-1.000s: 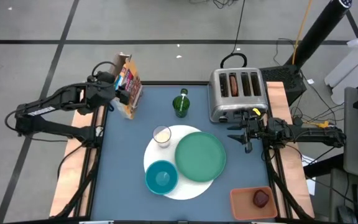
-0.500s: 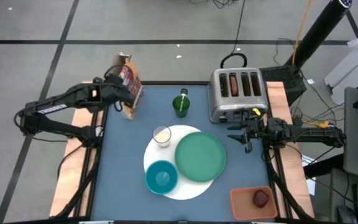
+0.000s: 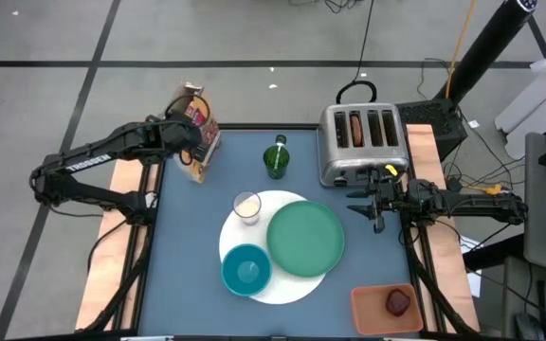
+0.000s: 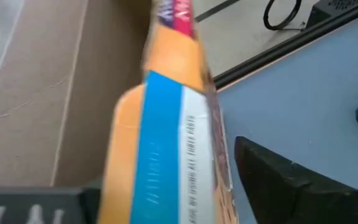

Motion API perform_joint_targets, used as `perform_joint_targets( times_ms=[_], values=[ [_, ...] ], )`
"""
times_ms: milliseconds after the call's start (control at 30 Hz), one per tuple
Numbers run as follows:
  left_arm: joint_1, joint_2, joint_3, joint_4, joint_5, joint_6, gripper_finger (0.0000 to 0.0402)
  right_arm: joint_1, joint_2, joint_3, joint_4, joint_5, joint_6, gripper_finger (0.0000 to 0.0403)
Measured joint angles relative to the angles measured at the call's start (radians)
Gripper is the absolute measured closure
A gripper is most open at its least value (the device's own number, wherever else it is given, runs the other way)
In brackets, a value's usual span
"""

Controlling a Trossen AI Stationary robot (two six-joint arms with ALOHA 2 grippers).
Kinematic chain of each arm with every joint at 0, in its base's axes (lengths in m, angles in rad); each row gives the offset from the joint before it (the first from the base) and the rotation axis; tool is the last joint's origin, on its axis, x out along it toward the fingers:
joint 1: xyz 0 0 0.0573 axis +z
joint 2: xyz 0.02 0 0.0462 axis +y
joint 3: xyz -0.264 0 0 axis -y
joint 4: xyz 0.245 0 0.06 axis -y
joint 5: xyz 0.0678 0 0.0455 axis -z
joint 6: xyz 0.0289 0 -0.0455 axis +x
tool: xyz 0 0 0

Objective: Arrange a breakfast setting
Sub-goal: Pour the cereal from the cereal box into the blue bowl

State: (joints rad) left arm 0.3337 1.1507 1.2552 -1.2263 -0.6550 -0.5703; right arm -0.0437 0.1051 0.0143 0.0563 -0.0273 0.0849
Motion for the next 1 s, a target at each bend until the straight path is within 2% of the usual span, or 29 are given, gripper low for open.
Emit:
perform_joint_targets(
  times_ms=[300,533,767,1000],
  values=[
    [0.015,0.000,-0.001,0.002,0.007,0.015,0.0313,0.000,0.000,0.000,0.000,0.000,0.000,0.0248],
    [0.014,0.000,-0.002,0.005,0.007,0.011,0.0373,0.000,0.000,0.000,0.000,0.000,0.006,0.0248],
    [0.014,-0.013,-0.001,0.051,0.015,0.066,0.0392,0.000,0.000,0.000,0.000,0.000,0.007,0.0248],
    [0.014,-0.017,0.094,0.065,0.029,0.094,0.0394,0.000,0.000,0.000,0.004,-0.001,0.030,0.0248]
  ],
)
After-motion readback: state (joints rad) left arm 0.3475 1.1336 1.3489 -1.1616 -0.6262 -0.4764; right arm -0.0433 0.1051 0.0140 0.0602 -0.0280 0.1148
